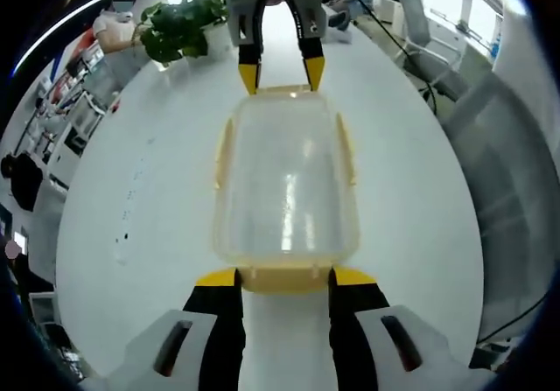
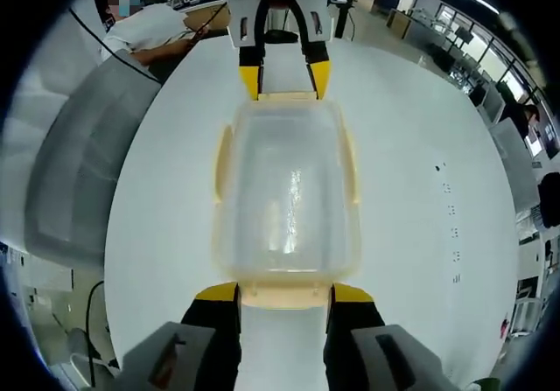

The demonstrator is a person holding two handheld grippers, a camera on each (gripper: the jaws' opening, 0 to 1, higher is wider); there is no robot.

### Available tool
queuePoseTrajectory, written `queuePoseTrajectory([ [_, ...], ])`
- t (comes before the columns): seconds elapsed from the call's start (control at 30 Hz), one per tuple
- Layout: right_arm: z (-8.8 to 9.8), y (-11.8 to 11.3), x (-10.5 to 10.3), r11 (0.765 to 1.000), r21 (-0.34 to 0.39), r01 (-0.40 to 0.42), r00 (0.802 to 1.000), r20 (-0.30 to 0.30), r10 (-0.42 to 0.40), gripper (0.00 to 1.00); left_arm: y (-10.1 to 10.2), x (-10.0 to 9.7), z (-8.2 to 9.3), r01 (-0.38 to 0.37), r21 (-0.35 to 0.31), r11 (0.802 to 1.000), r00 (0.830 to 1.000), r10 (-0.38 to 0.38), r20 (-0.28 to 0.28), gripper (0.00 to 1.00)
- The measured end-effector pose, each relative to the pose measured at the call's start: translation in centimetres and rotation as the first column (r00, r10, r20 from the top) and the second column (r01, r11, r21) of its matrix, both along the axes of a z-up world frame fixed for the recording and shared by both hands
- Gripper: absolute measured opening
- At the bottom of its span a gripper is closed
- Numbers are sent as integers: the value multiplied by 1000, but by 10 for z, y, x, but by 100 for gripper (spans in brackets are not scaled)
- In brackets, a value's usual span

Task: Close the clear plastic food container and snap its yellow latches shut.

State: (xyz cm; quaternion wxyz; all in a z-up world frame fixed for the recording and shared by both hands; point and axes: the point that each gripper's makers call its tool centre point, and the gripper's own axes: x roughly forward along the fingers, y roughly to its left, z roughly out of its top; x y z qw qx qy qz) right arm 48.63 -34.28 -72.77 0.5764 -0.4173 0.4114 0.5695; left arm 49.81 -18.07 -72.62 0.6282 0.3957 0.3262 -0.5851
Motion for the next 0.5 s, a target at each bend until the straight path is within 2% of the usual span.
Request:
queuePoseTrajectory([
  [0.5, -9, -6, -1, 1000, -11, 7, 1000, -14, -7, 34, -6, 0, -8, 6, 5, 1000, 1000, -5, -10, 35],
])
